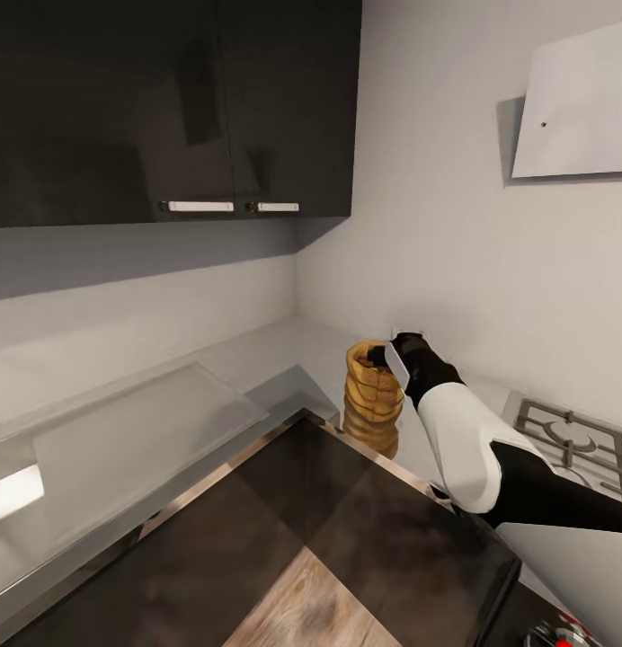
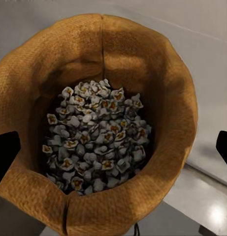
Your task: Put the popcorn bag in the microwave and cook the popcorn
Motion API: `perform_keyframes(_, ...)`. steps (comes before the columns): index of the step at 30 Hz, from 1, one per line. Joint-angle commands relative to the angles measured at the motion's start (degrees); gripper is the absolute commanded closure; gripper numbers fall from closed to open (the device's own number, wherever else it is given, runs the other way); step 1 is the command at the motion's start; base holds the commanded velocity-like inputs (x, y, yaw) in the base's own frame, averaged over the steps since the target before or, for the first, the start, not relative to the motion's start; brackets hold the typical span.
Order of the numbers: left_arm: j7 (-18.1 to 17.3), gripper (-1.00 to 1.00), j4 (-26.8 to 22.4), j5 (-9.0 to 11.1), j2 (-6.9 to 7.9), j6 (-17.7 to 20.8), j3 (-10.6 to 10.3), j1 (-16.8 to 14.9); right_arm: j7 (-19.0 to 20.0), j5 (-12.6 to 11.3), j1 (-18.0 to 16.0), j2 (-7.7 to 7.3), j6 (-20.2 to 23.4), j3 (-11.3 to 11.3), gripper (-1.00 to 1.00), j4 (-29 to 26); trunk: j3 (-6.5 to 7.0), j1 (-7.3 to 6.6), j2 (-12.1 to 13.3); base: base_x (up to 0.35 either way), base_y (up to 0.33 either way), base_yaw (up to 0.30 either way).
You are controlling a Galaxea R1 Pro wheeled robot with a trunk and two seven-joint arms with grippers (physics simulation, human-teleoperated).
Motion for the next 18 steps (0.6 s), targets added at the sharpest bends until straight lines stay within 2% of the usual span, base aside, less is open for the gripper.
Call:
perform_keyframes(1,0.01,-1.00,-0.08,0.29,-0.02,-0.06,0.17,0.01,0.10,-0.12,-0.04,0.07,0.24,-0.45,-1.00,-0.09,-0.06,0.01,-0.04,0.000,0.000,0.000)
perform_keyframes(3,-0.02,-1.00,-0.08,0.29,-0.02,-0.09,0.17,0.02,0.10,-1.38,-0.04,0.07,0.17,-0.48,-1.00,-0.14,-0.06,0.01,-0.04,0.000,0.000,0.000)
perform_keyframes(7,0.01,-1.00,-0.08,0.29,-0.02,-0.08,0.17,0.01,0.03,-2.23,-0.04,-0.39,-0.91,-0.50,-1.00,-0.18,-0.06,0.01,-0.04,0.000,0.000,0.000)
perform_keyframes(11,0.02,-1.00,-0.08,0.29,-0.02,-0.13,0.17,0.02,0.01,-2.47,-0.04,-1.78,-1.59,-0.49,-1.00,-0.05,-0.06,0.01,-0.04,0.000,0.000,0.000)
perform_keyframes(13,0.01,-1.00,-0.08,0.29,-0.02,-0.12,0.17,0.01,0.01,-2.50,-0.04,-3.55,-1.66,-0.48,-1.00,-0.03,-0.06,0.01,-0.04,0.000,0.000,0.000)
perform_keyframes(18,-0.24,-1.00,-0.08,0.25,-0.02,-0.13,0.17,0.01,0.01,-2.60,-0.04,-4.30,-1.76,-0.42,-1.00,1.09,-0.06,0.01,-0.04,0.000,0.000,0.000)
